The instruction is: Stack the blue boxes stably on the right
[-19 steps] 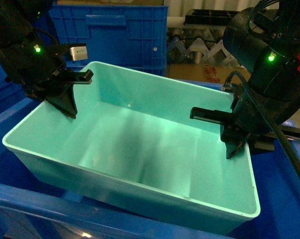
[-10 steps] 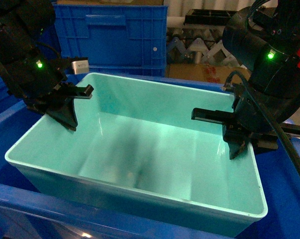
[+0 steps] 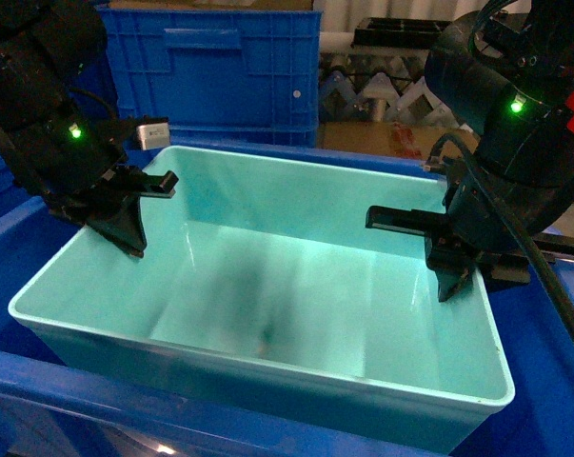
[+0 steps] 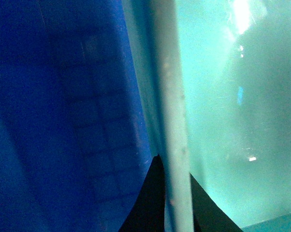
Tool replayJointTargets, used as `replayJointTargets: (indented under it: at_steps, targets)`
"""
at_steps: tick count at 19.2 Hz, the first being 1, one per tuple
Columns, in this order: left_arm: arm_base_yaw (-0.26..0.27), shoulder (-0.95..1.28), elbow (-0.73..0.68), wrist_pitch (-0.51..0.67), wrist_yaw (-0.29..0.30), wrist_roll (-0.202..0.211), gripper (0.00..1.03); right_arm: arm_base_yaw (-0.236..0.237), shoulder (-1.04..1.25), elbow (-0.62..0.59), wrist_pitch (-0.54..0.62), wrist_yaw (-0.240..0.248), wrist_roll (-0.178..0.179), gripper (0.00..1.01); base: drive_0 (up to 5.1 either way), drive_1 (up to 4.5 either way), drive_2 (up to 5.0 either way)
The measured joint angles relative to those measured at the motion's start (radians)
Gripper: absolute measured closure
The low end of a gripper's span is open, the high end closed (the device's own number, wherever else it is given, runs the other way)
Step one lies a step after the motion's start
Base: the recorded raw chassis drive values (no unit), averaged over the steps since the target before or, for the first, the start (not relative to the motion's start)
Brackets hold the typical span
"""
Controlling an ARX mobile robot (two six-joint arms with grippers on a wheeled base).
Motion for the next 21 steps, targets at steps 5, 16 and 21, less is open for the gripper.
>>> replayJointTargets:
  at_steps: [5,16,21]
  targets:
    - [0.0,0.0,0.0,-0.002,0.006,0.002,0.97,0.0,0.0,0.0,0.004,-0.004,0.0,0.84,0.0,0.0,0.0]
    - [-0.027,0.0,0.0,-0.016,0.114,0.06,0.05,0.028,0.0,0.002,0.029,-0.055,0.001,0.03,0.0,0.0,0.0]
    - [-0.027,0.0,0.0,-0.016,0.113,0.06,0.05,0.028,0.0,0.002,0.03,-0.055,0.001,0.03,0.0,0.0,0.0]
